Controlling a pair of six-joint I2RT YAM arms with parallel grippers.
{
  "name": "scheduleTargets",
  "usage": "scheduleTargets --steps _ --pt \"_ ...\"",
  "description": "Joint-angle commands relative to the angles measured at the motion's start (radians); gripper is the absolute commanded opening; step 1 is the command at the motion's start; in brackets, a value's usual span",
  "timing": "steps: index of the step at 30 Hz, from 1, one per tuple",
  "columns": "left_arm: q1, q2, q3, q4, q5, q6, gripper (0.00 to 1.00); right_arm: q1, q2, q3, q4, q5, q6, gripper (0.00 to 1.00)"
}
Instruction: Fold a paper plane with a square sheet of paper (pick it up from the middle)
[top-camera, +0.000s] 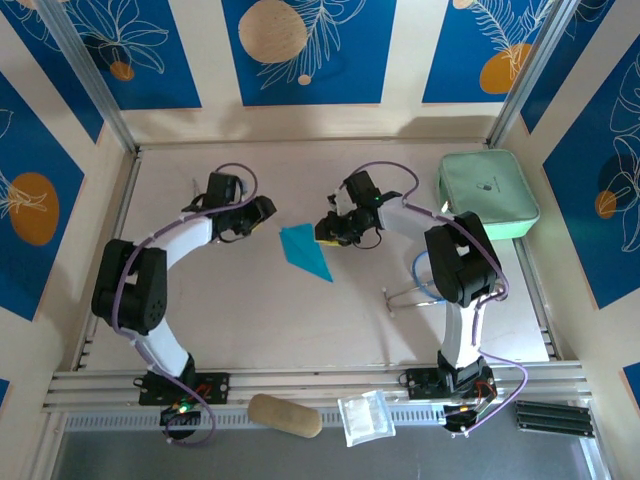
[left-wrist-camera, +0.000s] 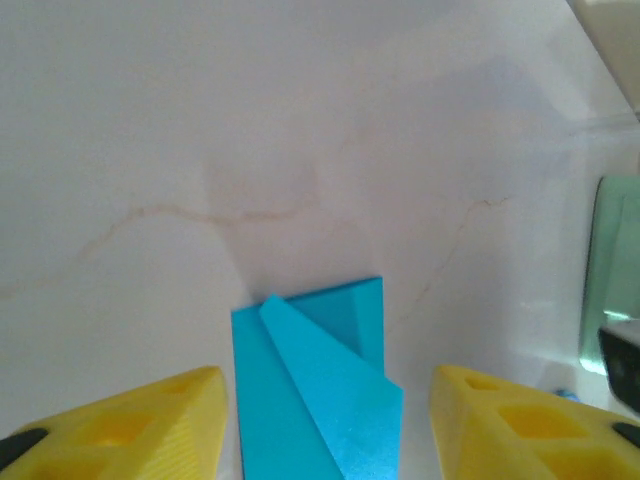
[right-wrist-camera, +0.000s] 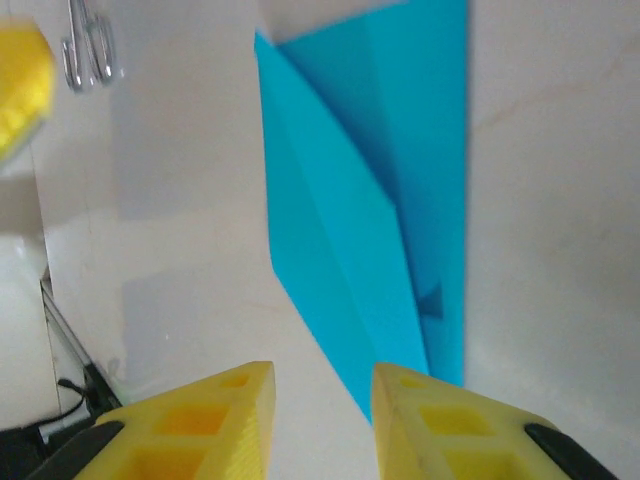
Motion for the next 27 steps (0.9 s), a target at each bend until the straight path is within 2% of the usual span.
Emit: scheduleTargets --steps 1,7,16,27 --pt "-0.020 -0.024 -0.094 0.121 0.056 -0.145 0.59 -0.006 0.069 0.071 -0.045 -0.004 -0.045 0.34" --pt "-0.063 -0.037 -0.176 0.188 0.073 -0.219 0.61 -0.001 0.159 0.153 -0.093 -0.028 -0.082 0.34" --pt "-0.152 0.053 -0.167 0.269 0.129 -0.296 0.62 0.019 0.187 0.157 -0.094 -0.075 -0.108 0.34" --pt "-0.170 0.107 -0.192 0.298 0.107 -0.305 0.60 0.026 0.191 0.151 -0.086 -0.123 -0.148 0.19"
